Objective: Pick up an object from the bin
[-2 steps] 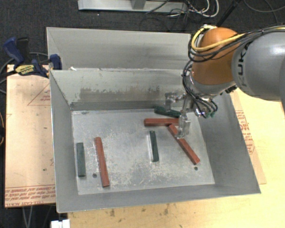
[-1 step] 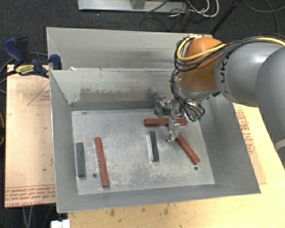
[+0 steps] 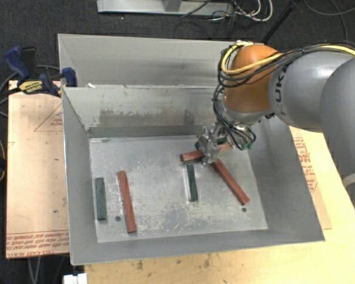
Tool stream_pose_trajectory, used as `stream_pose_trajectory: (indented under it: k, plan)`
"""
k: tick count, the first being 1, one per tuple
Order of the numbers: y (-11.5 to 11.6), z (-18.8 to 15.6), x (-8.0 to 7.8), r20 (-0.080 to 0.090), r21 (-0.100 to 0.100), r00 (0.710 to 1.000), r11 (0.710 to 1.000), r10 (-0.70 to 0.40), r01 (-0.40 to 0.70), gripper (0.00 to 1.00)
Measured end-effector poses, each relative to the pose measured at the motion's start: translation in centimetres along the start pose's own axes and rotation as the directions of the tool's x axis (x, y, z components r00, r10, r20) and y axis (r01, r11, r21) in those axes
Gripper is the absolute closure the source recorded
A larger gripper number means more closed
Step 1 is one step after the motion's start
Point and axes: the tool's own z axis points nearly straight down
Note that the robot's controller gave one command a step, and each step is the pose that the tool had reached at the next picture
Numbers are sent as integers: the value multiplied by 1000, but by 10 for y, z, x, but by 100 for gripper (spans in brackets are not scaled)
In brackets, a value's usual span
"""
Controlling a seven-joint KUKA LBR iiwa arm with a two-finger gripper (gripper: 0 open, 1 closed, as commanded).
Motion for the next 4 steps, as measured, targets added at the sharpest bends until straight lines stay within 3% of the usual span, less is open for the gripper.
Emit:
stream_pose_trajectory:
  k: [1,2,3,4]
  plan:
    - [18,-1,19,2,2,967,967,253,-253,100]
    - [24,-150,37,0,1,999,999,-45,45,100]
    - [24,-146,38,-6,-1,999,999,-44,44,0]
    - [-5,-41,78,-18,-2,998,998,56,-56,0]
